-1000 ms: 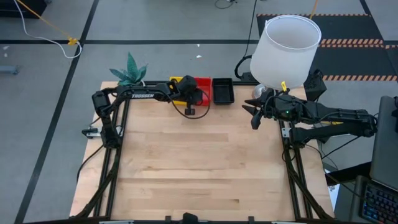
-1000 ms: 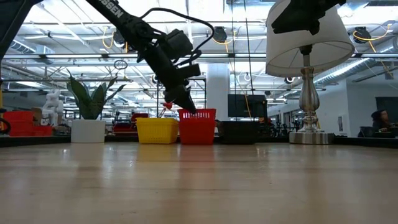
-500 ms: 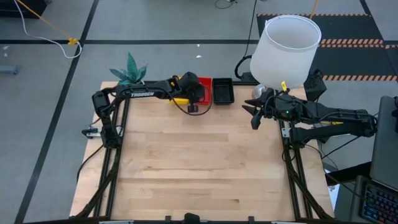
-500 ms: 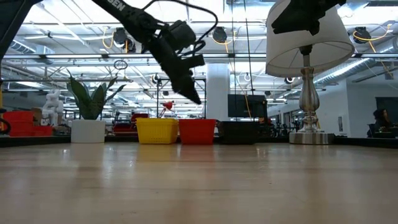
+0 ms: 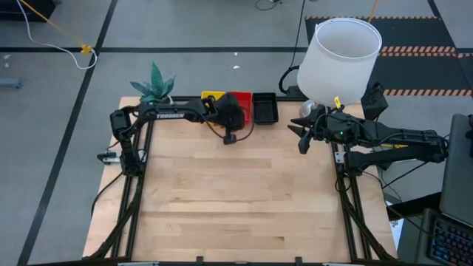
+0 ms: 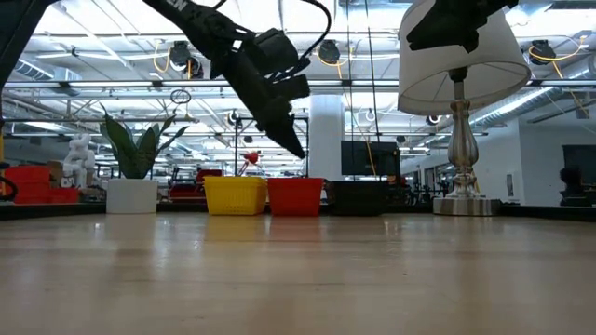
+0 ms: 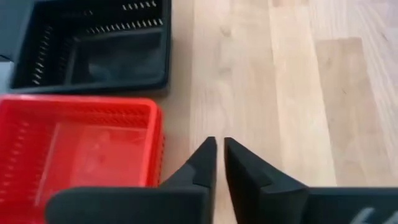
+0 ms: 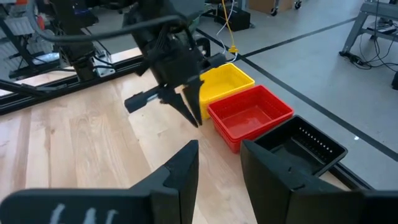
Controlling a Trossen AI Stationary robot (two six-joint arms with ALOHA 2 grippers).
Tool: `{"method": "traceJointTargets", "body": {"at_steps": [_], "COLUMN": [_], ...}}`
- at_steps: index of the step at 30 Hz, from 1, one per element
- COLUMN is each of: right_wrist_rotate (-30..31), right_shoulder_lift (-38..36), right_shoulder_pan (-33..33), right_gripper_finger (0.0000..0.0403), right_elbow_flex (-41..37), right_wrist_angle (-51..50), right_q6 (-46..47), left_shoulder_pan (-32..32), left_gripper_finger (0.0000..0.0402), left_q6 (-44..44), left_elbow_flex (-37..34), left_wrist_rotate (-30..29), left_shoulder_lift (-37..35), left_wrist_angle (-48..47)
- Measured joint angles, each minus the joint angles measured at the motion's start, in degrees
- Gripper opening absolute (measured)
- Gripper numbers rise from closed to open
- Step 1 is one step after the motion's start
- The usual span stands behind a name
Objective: Stack baskets by color
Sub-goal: Stack the bottom red basket on the top red basket
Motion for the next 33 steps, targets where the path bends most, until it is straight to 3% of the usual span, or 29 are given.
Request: {"method": "traceJointTargets", "body": {"at_steps": [3, 11, 33], "right_wrist_rotate": [0.0, -0.1, -0.3], "right_shoulder_lift": [0.0, 0.0, 0.0], "right_shoulder_pan": [0.0, 0.0, 0.1], "right_gripper_finger": [0.0112, 0.0112, 0.0112], "right_elbow_flex": [0.0, 0.0, 0.0], "right_wrist_angle": [-0.3, -0.6, -0.4], "right_q6": [-0.3, -0.1, 5.9], "left_shoulder_pan": [0.0, 2.7, 4.9], "left_gripper_finger": [0.0007, 0.0012, 0.0015], "left_q6": [0.1, 0.2, -0.5], "left_elbow_flex": [-2.3, -8.2, -8.4], "left_wrist_rotate": [-0.5, -3.3, -3.2], "left_shoulder_lift": [0.0, 0.0, 3.6], "left_wrist_angle": [1.1, 5.3, 11.7]}}
